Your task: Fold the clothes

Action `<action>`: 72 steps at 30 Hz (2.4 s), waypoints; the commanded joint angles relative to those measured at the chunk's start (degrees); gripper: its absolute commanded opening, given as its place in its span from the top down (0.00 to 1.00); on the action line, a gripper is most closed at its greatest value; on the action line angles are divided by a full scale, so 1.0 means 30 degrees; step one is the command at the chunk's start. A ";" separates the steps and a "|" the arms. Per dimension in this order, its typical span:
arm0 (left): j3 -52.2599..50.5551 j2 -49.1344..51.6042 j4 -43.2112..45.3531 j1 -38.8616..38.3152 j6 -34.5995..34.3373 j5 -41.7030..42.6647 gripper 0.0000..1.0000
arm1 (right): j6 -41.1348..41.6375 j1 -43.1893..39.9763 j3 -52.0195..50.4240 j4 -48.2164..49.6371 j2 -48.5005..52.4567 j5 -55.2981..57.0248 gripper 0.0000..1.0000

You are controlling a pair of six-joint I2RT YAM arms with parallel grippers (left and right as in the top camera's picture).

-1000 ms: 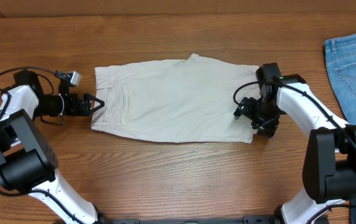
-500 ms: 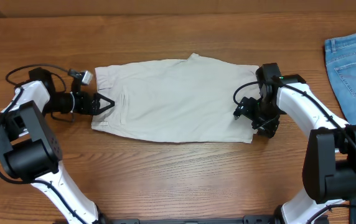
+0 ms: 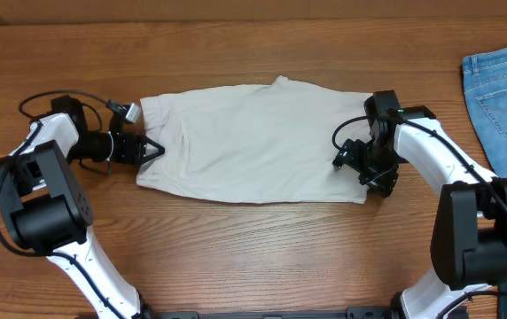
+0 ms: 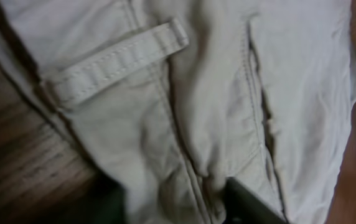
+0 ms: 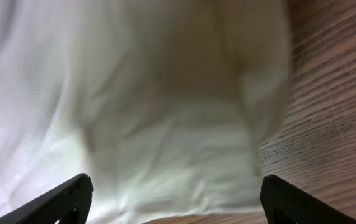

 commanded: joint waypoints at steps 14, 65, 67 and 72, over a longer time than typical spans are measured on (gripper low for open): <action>0.0991 0.0576 -0.0750 0.0051 -0.2069 -0.3147 0.96 | -0.0058 -0.0073 0.0022 -0.0109 -0.0131 0.0248 0.09; 0.9377 0.0605 -0.6914 0.1355 -0.3672 -0.9530 0.00 | -0.0058 -0.0073 0.0022 0.0466 -0.0131 0.0299 0.08; 0.9333 0.0605 -0.6885 0.1362 -0.3599 -0.9530 0.00 | -0.0058 -0.0073 0.0022 0.0459 -0.0131 0.0299 0.08; 0.9282 0.0605 -0.6448 0.1362 -0.3563 -0.9522 0.00 | -0.0058 -0.0073 0.0022 0.0437 -0.0131 0.0284 0.08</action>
